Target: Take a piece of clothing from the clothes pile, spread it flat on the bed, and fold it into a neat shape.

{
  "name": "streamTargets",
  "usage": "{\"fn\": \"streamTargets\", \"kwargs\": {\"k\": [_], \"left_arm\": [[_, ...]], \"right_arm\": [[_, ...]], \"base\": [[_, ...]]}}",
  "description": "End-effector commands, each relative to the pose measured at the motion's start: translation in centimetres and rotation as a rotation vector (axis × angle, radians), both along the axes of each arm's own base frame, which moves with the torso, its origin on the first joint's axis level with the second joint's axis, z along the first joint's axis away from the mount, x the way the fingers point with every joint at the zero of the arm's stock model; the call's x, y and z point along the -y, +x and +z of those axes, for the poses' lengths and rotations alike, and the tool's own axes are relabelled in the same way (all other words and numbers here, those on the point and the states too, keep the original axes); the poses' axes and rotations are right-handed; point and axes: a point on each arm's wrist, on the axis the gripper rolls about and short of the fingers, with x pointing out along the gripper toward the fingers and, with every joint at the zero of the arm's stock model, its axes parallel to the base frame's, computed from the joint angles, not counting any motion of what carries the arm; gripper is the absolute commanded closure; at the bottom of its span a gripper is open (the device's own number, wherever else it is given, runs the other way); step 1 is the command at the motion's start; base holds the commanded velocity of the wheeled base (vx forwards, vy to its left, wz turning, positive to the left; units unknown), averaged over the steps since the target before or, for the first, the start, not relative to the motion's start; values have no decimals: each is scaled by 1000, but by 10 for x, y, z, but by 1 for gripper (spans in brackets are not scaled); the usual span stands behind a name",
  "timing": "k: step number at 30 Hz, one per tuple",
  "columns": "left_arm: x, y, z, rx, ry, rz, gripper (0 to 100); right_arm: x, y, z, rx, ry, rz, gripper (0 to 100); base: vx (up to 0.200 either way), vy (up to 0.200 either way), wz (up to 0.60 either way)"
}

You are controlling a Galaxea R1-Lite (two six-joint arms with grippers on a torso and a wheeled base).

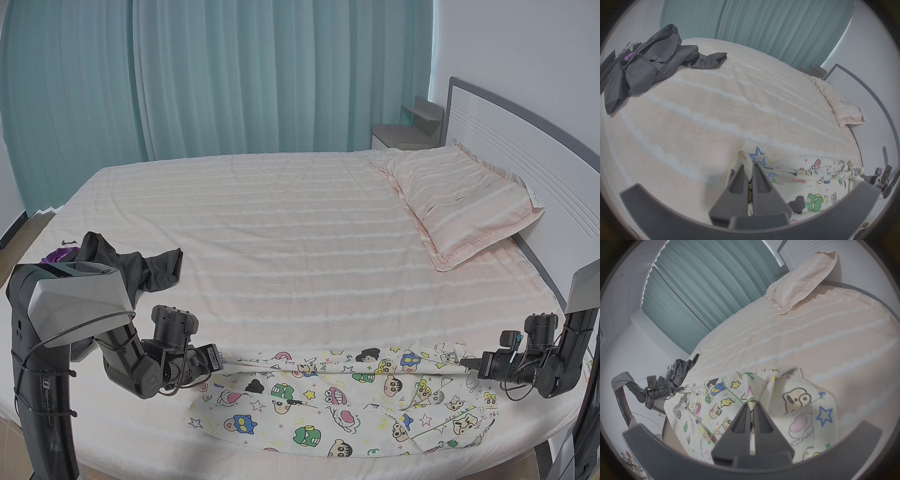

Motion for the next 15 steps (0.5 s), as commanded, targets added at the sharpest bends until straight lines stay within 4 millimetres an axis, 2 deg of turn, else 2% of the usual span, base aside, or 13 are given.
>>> {"fn": "streamTargets", "kwargs": {"k": [1, 7, 15], "left_arm": [[2, -9, -6, -26, 8, -11, 100], [2, -17, -9, -49, 15, -20, 100], [5, -29, -10, -75, 22, -41, 100]], "right_arm": [[6, -7, -2, -21, -5, -17, 100], [15, -27, -2, -42, 0, 7, 100], [15, -38, -3, -56, -2, 39, 100]], "base": [[0, 0, 0], [0, 0, 0], [0, 0, 0]]}}
